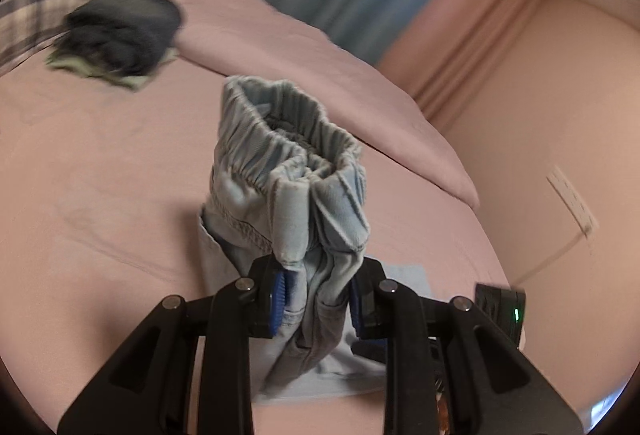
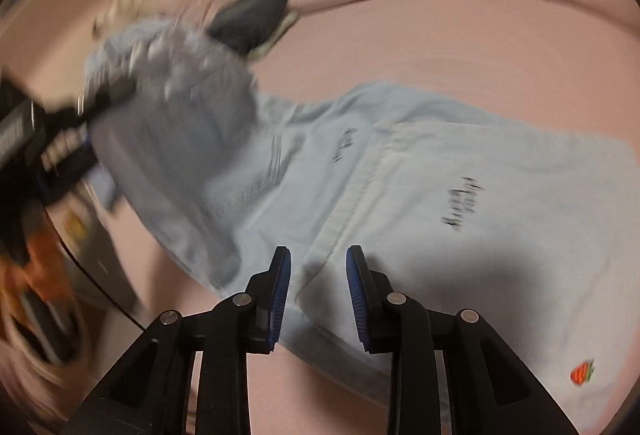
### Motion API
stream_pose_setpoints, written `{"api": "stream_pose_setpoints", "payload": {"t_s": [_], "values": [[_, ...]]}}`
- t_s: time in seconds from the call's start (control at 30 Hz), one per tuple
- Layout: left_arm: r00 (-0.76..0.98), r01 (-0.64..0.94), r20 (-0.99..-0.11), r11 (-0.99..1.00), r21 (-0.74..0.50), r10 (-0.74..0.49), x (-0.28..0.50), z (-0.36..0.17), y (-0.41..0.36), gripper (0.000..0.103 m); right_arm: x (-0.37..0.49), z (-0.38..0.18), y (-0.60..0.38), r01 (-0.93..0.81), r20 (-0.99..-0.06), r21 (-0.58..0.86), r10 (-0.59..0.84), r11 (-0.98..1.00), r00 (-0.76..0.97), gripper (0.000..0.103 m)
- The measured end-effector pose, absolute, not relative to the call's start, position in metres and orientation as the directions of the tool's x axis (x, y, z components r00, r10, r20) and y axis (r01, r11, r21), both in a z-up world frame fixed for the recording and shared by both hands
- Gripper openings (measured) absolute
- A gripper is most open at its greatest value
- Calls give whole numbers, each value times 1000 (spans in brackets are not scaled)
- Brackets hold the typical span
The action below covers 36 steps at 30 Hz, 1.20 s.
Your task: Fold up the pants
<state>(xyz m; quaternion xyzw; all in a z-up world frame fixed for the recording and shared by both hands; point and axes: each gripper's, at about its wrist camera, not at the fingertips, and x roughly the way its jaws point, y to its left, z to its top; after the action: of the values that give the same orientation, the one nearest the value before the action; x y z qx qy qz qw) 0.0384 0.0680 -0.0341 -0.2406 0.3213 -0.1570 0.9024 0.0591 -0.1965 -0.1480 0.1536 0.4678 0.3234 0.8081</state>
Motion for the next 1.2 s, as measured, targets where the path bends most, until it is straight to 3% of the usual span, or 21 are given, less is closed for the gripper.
{"api": "stream_pose_setpoints", "payload": {"t_s": [0.07,0.13,0.27,0.4,0.47,0.57,0.63,0.83,0.9,0.93,1.07,1.2], "values": [[716,191,-510,836,-515,-477,41,-32,42,24,63,-152,-224,-291,-587,657,714,695,381,45],[687,240,-524,837,-491,-504,44,-35,19,24,63,-161,-249,-203,-518,751,752,628,408,47],[608,309,-582,837,-453,-539,53,-56,-29,24,63,-194,-288,-16,-292,942,843,335,452,58],[503,355,-683,847,-395,-530,61,-89,-71,25,61,-212,-293,36,-144,989,867,144,476,62],[451,370,-736,856,-360,-504,64,-107,-87,34,61,-216,-292,51,-114,994,873,102,474,69],[415,392,-748,844,-367,-518,65,-116,-94,53,64,-216,-287,79,-161,987,874,141,458,69],[407,406,-739,831,-380,-537,63,-113,-95,67,66,-213,-277,86,-242,970,870,227,429,69],[444,360,-700,826,-433,-560,44,-101,-52,72,82,-192,-259,33,-483,862,801,506,354,69],[471,316,-698,842,-437,-539,36,-99,-34,72,85,-187,-245,2,-557,805,754,594,349,59],[488,289,-698,851,-438,-525,33,-99,-21,72,86,-185,-240,-11,-591,774,730,633,343,47],[526,202,-704,875,-441,-476,25,-97,13,75,88,-177,-227,-51,-639,711,674,702,369,33],[540,137,-705,874,-466,-460,24,-100,35,75,80,-155,-237,-120,-587,720,693,683,419,30]]}}
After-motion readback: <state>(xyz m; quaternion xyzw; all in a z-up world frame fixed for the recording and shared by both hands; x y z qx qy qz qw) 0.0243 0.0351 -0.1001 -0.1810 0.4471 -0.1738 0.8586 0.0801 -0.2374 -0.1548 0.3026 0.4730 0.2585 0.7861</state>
